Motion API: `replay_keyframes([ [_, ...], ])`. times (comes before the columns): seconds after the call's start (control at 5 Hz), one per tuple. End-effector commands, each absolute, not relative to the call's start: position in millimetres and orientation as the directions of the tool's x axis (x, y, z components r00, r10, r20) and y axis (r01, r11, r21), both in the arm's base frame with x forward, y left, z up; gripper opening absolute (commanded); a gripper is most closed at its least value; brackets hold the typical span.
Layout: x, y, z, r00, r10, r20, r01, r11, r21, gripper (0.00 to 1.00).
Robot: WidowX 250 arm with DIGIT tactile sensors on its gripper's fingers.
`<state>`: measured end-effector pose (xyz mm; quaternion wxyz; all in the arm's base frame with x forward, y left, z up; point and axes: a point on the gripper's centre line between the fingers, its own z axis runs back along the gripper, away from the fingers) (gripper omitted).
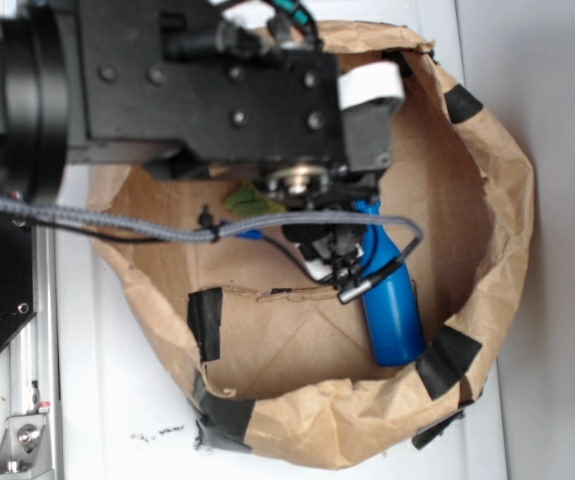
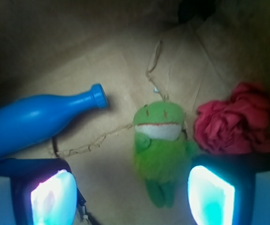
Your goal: Grab the green animal.
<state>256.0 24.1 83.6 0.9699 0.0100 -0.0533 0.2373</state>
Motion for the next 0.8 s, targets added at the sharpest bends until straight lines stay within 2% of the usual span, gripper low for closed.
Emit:
replay_keyframes([
  [0.0, 230.8, 41.5, 59.9, 0.861, 0.483, 0.158, -0.489, 0.872, 0.000, 1.00],
  [0.2, 198.3, 39.5, 44.3, 0.866, 0.486, 0.117, -0.488, 0.873, -0.013, 1.00],
  [0.4, 193.0, 38.4, 45.6, 0.856, 0.508, 0.096, -0.509, 0.861, -0.021, 1.00],
  [0.6, 173.8, 25.4, 49.9, 0.855, 0.514, 0.070, -0.512, 0.858, -0.043, 1.00],
])
